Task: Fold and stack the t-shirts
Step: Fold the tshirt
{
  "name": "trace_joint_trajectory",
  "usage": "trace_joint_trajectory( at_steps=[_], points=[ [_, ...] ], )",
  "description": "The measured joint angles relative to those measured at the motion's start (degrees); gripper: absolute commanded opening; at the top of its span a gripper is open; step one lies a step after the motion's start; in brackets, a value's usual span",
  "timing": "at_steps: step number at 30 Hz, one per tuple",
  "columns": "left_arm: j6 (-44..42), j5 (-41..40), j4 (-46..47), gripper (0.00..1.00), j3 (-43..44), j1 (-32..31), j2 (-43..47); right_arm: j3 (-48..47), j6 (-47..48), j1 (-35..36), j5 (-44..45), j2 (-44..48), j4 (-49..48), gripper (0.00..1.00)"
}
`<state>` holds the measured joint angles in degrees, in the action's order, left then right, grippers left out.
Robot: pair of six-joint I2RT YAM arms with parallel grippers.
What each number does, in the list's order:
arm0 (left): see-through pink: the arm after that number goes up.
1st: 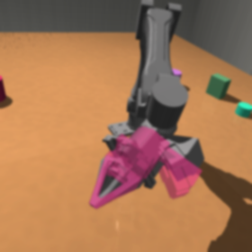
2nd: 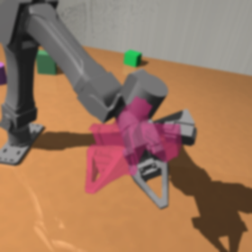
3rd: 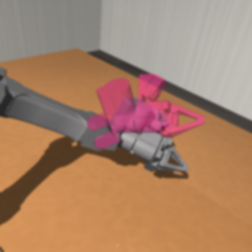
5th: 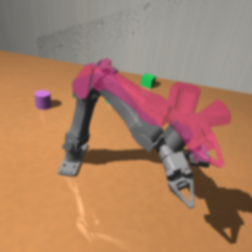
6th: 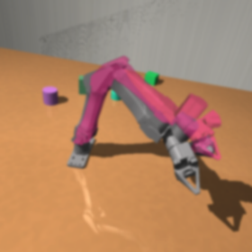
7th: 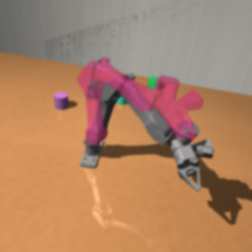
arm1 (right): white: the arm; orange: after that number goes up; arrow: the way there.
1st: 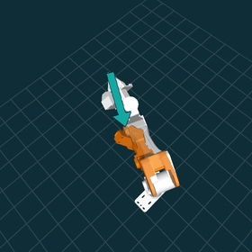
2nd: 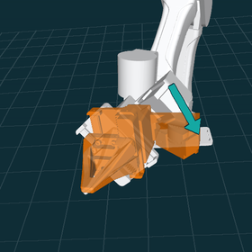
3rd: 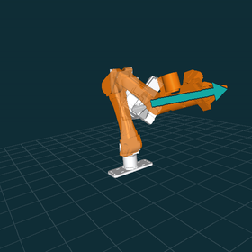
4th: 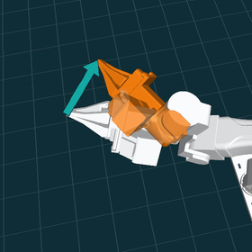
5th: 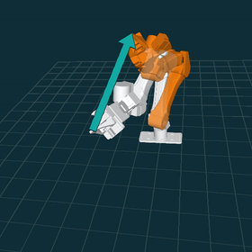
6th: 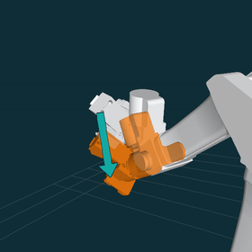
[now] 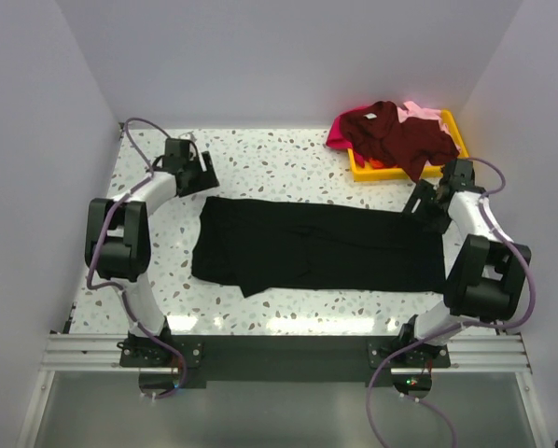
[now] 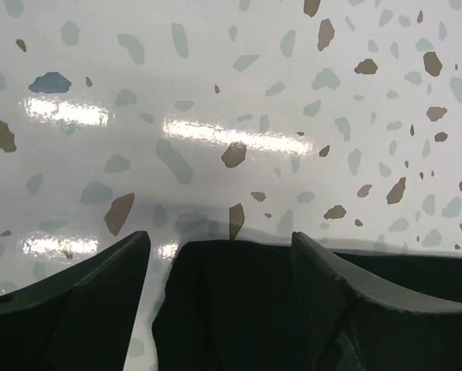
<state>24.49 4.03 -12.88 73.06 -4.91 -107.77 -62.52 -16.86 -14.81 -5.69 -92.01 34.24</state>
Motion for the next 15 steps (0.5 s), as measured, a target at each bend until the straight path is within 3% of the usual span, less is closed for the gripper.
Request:
trace_joint_trajectory(
  at_steps=[5, 12, 15],
  points=[
    [1.1, -4.2, -2.3, 0.87, -1.2, -2.6, 2.9, -0.8, 0.6, 0.6, 0.0, 4.0, 0.2, 0.75],
    [7.4, -5.0, -2.9, 0.92, -8.6, -16.5, 11.5, -0.5, 0.9, 4.4, 0.2, 1.9, 0.2, 0.75],
    [10.5, -2.6, -1.8, 0.93, -12.7, -19.3, 13.0, -0.3, 0.9, 7.3, 0.4, -0.1, -0.2, 0.75]
  ],
)
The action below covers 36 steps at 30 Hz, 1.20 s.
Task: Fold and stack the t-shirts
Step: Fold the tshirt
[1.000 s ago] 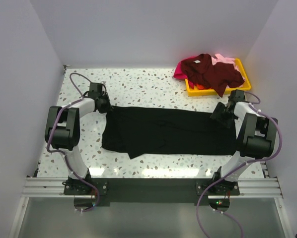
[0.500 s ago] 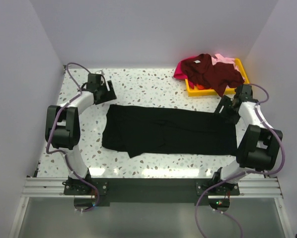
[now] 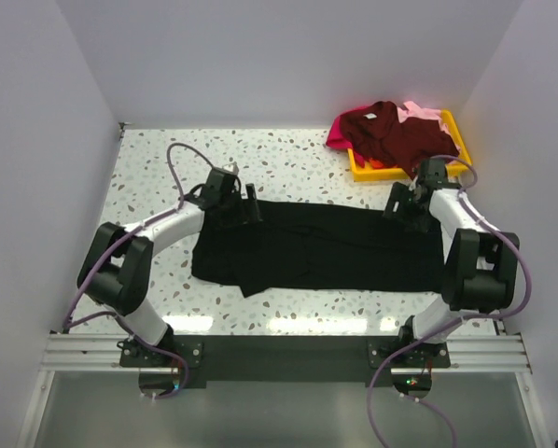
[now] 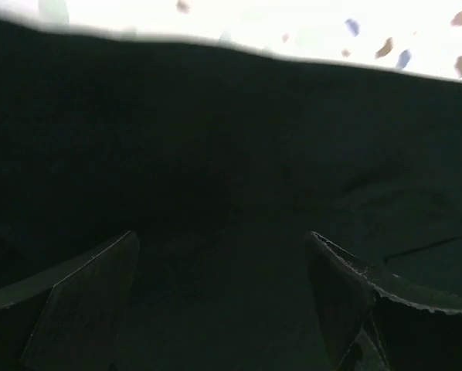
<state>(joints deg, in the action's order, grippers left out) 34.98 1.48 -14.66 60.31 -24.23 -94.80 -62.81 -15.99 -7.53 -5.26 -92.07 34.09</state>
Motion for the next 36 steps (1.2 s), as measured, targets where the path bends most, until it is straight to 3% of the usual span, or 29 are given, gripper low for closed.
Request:
trace_joint_trajectory(
  at_steps=[5, 18, 26, 36],
  points=[
    [4.0, 1.6, 0.4, 0.94, -7.4, 0.6, 0.0, 1.5, 0.0, 4.9, 0.9, -3.2, -0.9, 0.75],
    [5.9, 3.8, 5.9, 0.95, -6.9, 4.7, -2.2, 3.5, 0.2, 11.2, 4.8, -6.2, -1.2, 0.75],
    [4.0, 5.1, 5.2, 0.95, 0.8, 10.0, -8.5, 3.8, 0.2, 15.4, 5.0, -6.1, -0.9, 0.75],
    [0.7, 0.3, 0.6, 0.95, 17.9, 11.9, -20.6, 6.5, -1.8, 23.5, 1.7, -3.8, -2.8, 0.76]
  ],
)
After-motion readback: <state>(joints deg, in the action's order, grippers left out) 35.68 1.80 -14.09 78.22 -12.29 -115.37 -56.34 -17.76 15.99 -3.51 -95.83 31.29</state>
